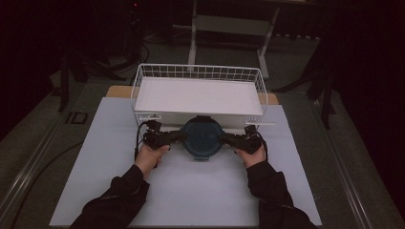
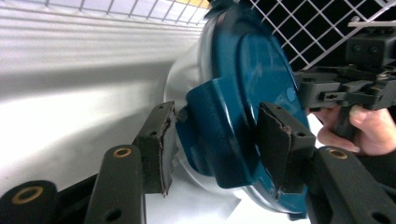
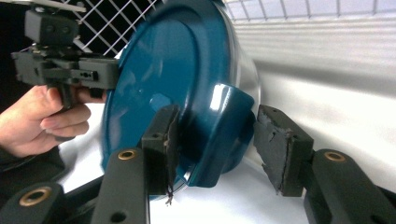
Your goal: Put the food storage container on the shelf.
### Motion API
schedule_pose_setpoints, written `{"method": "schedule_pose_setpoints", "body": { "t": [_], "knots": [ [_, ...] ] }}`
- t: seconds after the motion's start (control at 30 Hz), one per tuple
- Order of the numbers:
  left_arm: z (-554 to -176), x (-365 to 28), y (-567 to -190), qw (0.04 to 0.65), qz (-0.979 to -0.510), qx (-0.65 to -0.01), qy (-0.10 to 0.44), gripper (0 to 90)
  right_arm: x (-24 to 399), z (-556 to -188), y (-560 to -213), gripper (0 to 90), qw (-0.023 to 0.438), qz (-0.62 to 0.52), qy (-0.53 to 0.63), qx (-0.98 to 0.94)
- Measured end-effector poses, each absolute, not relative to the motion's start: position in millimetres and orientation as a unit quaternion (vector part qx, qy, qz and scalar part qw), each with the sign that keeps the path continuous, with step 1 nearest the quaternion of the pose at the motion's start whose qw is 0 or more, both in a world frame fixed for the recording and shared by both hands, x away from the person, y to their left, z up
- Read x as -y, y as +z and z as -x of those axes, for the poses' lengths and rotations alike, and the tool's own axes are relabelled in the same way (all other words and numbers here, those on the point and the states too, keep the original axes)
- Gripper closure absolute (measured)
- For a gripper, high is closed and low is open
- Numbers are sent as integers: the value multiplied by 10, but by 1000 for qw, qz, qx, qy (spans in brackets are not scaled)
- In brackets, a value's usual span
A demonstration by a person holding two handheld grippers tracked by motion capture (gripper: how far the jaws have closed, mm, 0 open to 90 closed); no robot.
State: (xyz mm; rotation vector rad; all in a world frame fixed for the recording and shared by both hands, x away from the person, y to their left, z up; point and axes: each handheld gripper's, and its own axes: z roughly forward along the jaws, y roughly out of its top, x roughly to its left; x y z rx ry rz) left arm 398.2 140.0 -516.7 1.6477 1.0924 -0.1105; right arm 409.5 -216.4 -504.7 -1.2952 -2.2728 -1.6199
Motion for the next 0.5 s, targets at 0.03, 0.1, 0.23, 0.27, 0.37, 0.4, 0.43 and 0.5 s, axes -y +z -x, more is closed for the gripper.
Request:
{"method": "schedule_pose_setpoints", "body": {
  "t": [0.03,0.1,0.23,0.27,0.37,0.4,0.43,0.5],
  "knots": [
    [-3992,-1389,-5164,552,-693,-461,-50,481,2163,-4098,-5044,502,32,424,-527,736],
    [-4013,-1392,-5153,547,-700,-458,-31,469,2154,-4103,-5034,494,24,427,-526,735],
    [-4044,-1387,-5142,543,-698,-467,-24,447,2126,-4108,-5003,488,10,437,-522,733],
    [-4049,-1388,-5140,542,-699,-466,-21,446,2117,-4108,-4993,489,9,440,-520,732],
    [-4059,-1380,-5127,536,-704,-465,-6,433,2097,-4132,-4976,490,-10,440,-518,734],
    [-4059,-1380,-5127,536,-704,-465,-6,423,2097,-4132,-4976,490,-10,440,-518,734],
    [-4065,-1370,-5132,540,-699,-469,-3,418,2088,-4136,-4963,489,-18,440,-514,736],
    [-4066,-1370,-5129,539,-699,-470,-3,412,2078,-4132,-4954,491,-21,443,-511,736]
  ]
}}
